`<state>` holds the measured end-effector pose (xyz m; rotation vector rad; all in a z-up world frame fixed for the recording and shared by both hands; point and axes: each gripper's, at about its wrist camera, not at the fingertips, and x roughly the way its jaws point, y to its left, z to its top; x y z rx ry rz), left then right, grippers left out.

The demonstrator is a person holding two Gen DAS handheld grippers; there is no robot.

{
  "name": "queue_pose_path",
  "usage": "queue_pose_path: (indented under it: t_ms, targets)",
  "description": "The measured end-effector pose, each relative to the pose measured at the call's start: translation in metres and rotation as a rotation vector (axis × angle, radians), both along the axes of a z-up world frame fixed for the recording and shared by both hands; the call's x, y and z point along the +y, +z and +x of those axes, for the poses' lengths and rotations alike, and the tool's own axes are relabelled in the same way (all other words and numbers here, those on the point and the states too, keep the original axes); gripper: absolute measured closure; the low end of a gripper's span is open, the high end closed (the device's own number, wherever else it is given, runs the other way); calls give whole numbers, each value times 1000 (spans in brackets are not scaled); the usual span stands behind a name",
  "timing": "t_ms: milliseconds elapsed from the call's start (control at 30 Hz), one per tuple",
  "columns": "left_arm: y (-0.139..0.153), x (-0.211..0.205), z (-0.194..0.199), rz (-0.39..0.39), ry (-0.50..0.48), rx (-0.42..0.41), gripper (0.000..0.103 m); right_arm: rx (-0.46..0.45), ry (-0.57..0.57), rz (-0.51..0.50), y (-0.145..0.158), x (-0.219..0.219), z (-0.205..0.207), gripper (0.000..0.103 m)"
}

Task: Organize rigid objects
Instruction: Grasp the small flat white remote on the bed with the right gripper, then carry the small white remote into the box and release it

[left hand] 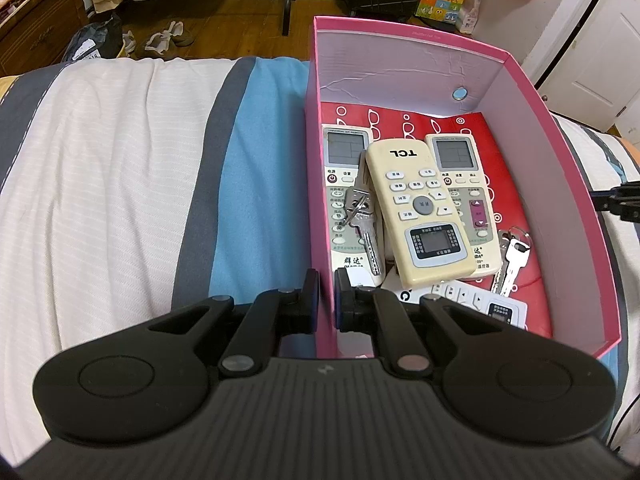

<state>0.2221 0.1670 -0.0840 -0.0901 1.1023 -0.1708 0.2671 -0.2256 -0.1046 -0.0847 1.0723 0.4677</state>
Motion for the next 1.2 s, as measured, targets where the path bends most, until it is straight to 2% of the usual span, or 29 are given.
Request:
queue_pose_path:
  t_ms: [133,200,333,567,733,933,1067,1200]
  targets:
    - [0,0,-1,0,0,0,96,12,-20,-35,-6,10,6,91]
    - [0,0,-1,0,-1,0,96,-5,-19,-45,-5,13,6,95]
    - [0,-2,-2,4,-5,-2,96,-30,-9,-76,0,21,-1,95]
    - [-1,-2,-2,-1,-1,0,96,-151,14,-64,38,38,-29,95]
    - [-1,-1,-2,-8,0,-4,96,-243,96,-8,80,64,-57,95]
    - [-1,1,-3,-16,4,-3,96,-301,189,22,119,94,-82,95]
    - [-1,-1,-5,-7,-1,-10,96,-291,273,19,126,121,-86,95]
    - [0,0,-6,-9,1,-10,96,-295,399,-93,116,157,-83,95]
